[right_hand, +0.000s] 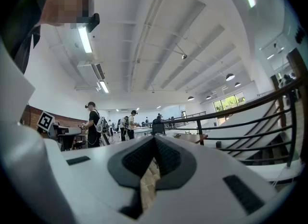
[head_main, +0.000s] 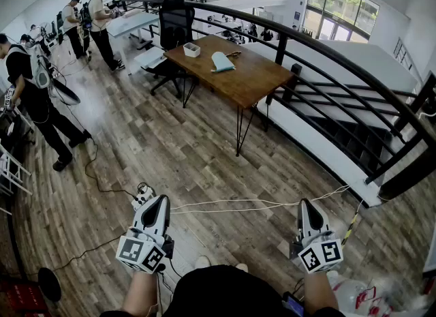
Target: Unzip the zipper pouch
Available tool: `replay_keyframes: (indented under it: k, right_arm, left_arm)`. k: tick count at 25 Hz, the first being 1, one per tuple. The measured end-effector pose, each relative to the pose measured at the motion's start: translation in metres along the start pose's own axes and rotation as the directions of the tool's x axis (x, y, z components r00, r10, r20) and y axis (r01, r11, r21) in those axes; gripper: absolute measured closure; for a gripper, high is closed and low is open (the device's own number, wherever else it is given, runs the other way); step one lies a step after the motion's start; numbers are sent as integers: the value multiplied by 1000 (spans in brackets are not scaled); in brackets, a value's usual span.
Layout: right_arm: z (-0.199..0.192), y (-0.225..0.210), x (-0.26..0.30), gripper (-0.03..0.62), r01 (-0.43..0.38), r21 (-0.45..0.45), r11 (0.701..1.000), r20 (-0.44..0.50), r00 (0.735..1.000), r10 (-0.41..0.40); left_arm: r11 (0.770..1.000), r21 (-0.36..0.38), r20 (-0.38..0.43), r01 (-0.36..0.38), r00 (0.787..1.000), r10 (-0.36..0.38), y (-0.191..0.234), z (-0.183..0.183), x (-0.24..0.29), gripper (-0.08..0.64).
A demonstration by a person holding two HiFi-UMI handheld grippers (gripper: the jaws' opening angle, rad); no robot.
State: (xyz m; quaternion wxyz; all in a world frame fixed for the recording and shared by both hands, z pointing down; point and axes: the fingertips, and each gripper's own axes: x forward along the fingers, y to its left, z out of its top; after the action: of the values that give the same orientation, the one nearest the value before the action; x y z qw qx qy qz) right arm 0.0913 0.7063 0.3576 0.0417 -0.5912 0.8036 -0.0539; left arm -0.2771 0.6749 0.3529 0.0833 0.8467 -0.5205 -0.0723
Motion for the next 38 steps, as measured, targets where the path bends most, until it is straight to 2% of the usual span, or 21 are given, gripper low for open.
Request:
replay_keyframes:
  k: [5,13,18,23,27,28,29,30,33,36,38]
  right_arm:
    - [-12,-2,-11,600,19,-17,1000,-18,1000,-19]
    - [-16,-9,-19,600,27,15,1000,-26,999,-27]
    - [-4,-9,-21,597,-3,66,998,22,1000,1]
    - [5,-2,-18,589,-64,20,998,51,997,63]
    - [11,-3,-17,495,-100,21,995,67,993,99]
    - [13,-4,-18,454,-108,27,994,73,992,106]
    - [15,-5,-19,412,-114,32,993,78,991,111]
    - [17,-6,-21,401,-119,32,992,83,990,116]
    - [19,-11,-30,373,-135,18,991,88,987,133]
    - [21,-16,-38,286,-158,10,987,92,983,157]
    - [22,-22,-42,278,-166,16,986,97,982,163]
  left_arm:
    - [1000,-16,-20,-8,1000,8,3,-9,-7,546]
    - [1000,-23,-37,10,999,-11,-10,-13,-5,546]
    - [999,-29,-34,27,999,-28,-26,-11,-1,545]
    - [999,-40,-20,25,999,-25,-35,-11,0,544]
    - [999,-37,1,15,1000,-15,-44,-9,1,541]
    - [999,-33,4,12,1000,-12,-47,-7,2,523]
    - [999,-33,5,10,1000,-10,-51,-7,3,464]
    - [999,-37,6,9,1000,-9,-55,-6,5,419]
    - [999,-34,14,0,1000,0,-70,-6,7,370]
    - [1000,-3,17,-18,1000,18,-87,-7,11,303]
    - [999,8,20,-37,999,37,-96,-9,12,286]
